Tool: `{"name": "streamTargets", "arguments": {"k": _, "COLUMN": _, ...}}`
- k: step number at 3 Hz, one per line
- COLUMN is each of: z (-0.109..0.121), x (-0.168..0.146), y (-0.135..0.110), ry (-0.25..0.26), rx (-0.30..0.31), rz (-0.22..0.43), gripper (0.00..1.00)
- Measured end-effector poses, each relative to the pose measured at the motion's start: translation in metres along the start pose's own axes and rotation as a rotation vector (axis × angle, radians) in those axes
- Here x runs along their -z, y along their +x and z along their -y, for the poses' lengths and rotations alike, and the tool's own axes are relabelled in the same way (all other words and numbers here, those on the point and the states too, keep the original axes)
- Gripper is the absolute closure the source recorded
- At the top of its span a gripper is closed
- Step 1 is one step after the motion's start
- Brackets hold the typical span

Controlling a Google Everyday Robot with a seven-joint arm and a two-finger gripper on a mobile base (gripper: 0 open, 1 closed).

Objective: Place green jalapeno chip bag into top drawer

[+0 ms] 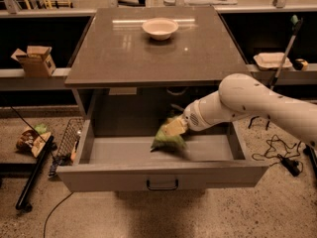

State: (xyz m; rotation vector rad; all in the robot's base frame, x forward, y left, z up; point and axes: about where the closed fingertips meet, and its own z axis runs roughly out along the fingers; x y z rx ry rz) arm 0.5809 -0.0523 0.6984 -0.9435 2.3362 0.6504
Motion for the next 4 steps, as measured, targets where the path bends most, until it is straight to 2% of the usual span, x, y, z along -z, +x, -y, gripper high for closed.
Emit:
{"name": "streamTargets", "arguments": {"k": 1, "z": 0.0, "x": 0.0, "y": 0.0, "ry": 0.0, "rx": 0.0, "rz": 0.0, "gripper": 0.0}}
{"name": "streamTargets", "arguments": {"k": 2, "z": 0.0, "x": 0.0, "y": 0.0, "ry": 0.0, "rx": 0.001, "rz": -0.001, "gripper": 0.0}}
{"name": "streamTargets", "arguments": {"k": 3, "z": -0.002, "x": 0.031, "y": -0.001, "ry": 0.041, "rx": 0.032, "rz": 0.019, "gripper": 0.0}}
{"name": "streamTargets", "arguments": {"k": 4, "z": -0.002, "x": 0.086, "y": -0.012, "ry": 0.096, "rx": 0.112, "rz": 0.006, "gripper": 0.0}}
